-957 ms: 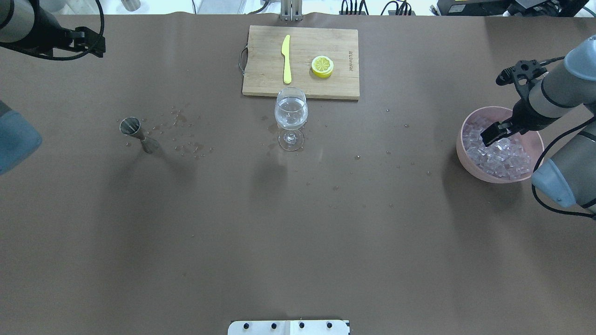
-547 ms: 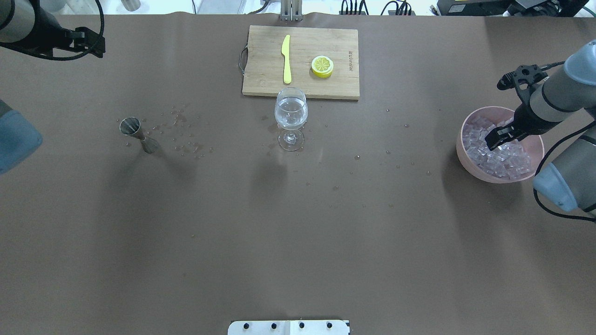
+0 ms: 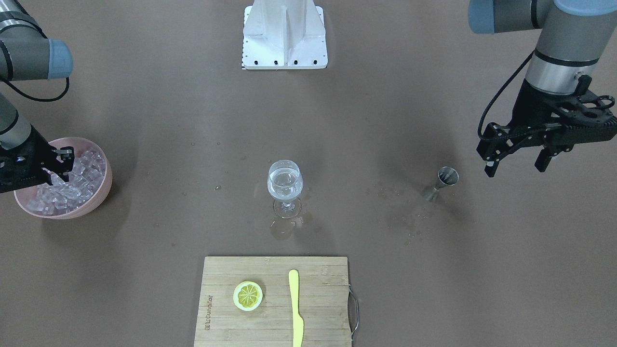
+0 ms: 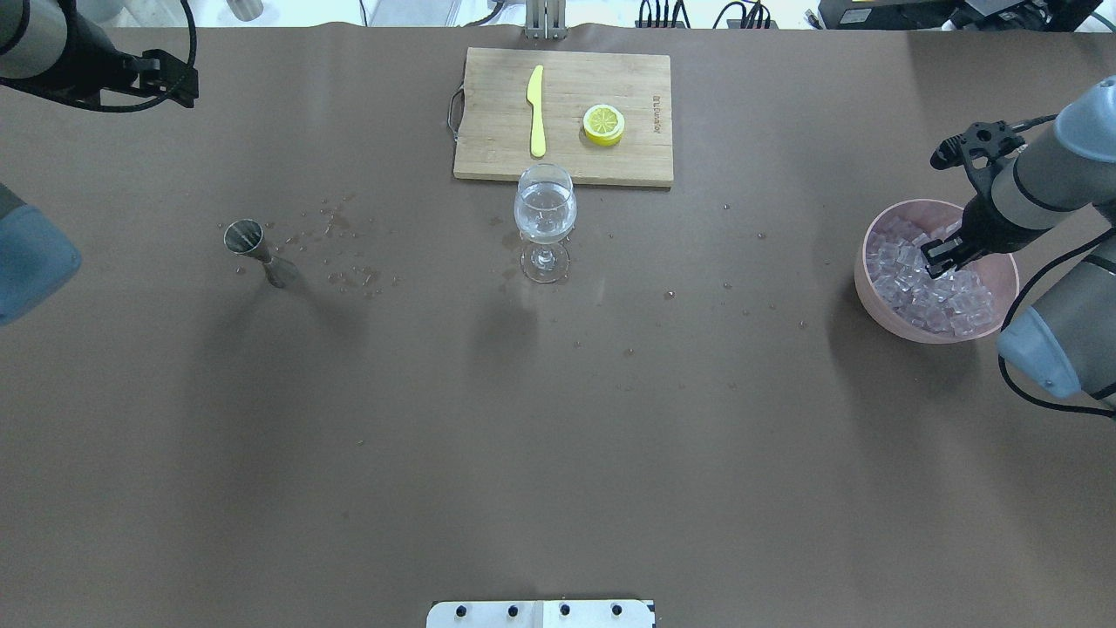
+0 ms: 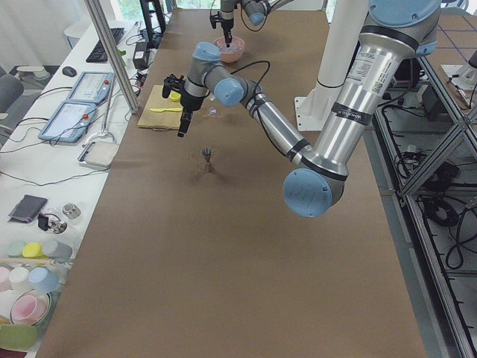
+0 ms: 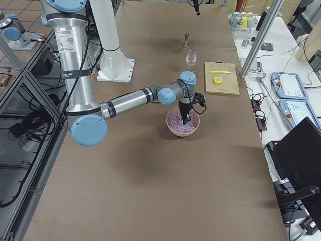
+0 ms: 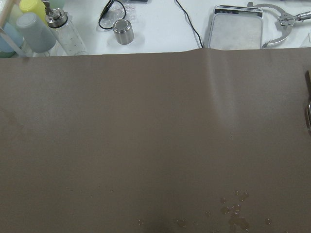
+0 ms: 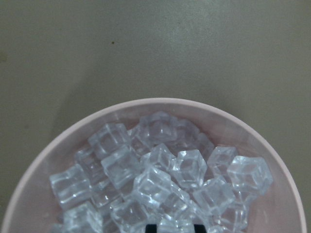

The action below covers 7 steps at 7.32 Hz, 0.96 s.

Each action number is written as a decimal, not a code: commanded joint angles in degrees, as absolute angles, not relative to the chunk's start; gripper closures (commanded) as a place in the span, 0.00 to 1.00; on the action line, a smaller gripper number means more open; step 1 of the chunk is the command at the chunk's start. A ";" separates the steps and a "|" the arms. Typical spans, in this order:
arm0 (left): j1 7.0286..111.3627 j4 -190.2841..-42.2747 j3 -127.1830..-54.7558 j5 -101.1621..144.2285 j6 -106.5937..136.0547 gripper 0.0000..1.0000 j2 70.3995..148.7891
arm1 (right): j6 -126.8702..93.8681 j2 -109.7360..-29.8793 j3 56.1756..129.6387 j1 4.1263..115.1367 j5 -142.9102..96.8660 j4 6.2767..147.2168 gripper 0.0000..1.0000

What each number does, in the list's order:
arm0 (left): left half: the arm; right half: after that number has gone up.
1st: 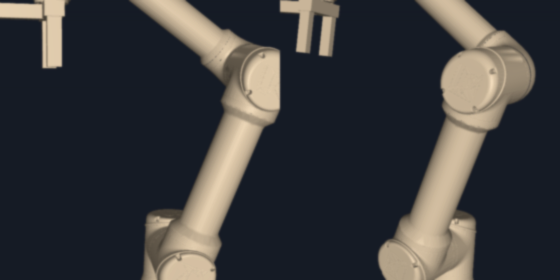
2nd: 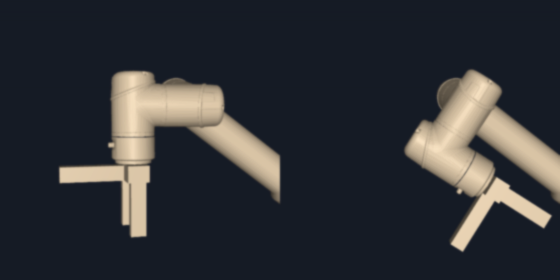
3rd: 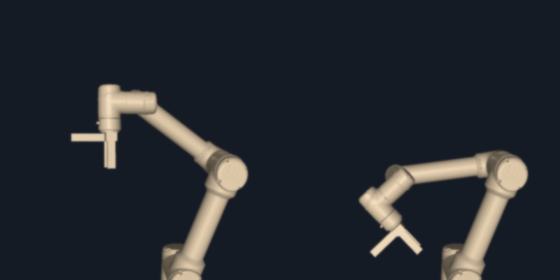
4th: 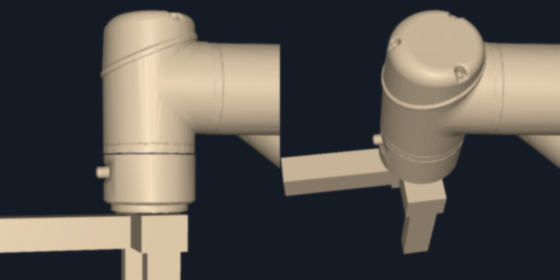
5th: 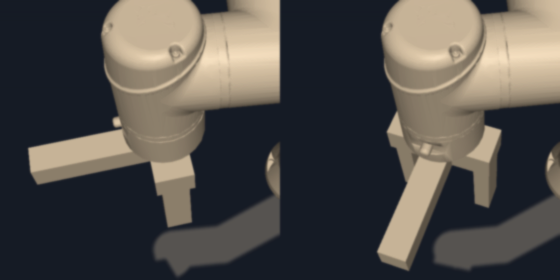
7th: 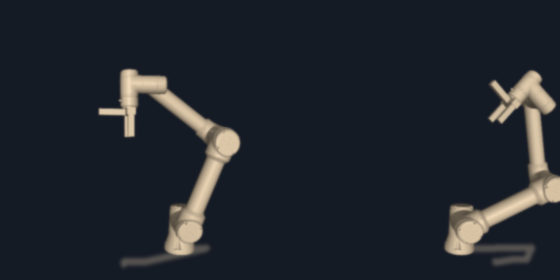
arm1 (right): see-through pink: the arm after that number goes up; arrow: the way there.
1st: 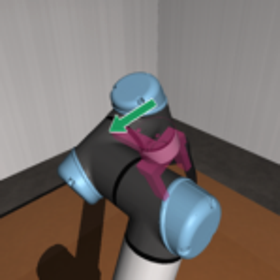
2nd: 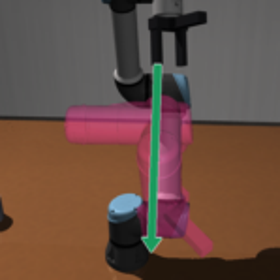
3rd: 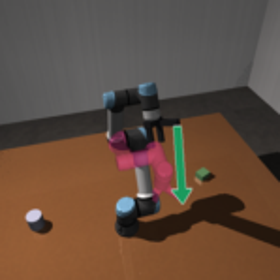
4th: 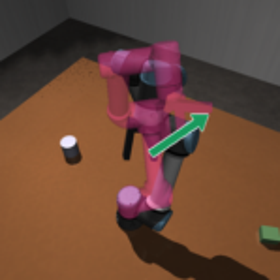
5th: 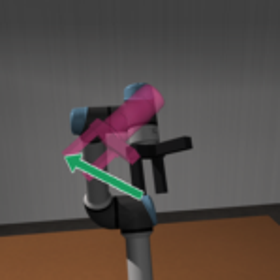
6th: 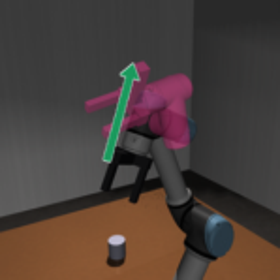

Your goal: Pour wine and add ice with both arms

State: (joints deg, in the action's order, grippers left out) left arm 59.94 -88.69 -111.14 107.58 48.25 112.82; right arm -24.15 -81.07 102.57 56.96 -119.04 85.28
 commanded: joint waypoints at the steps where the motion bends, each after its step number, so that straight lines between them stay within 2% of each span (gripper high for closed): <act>1: 60.12 -88.68 -111.18 107.93 48.25 0.02 112.85 | -24.17 -74.05 110.01 59.84 -120.67 98.72 1.00; 3: 61.25 -89.12 -111.01 107.93 47.64 0.02 112.50 | -26.96 -68.23 111.45 59.77 -123.99 101.25 1.00; 5: 66.58 -88.86 -108.73 108.97 33.65 0.02 111.98 | -37.92 -61.91 110.92 58.37 -124.72 100.72 1.00; 7: 69.69 -88.42 -102.68 111.88 15.82 0.02 111.71 | -49.23 -59.68 109.44 55.22 -124.72 92.44 1.00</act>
State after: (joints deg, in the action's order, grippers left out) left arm 67.67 -88.83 -106.06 110.76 26.62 111.88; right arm -41.18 -61.21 110.60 57.38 -124.68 98.31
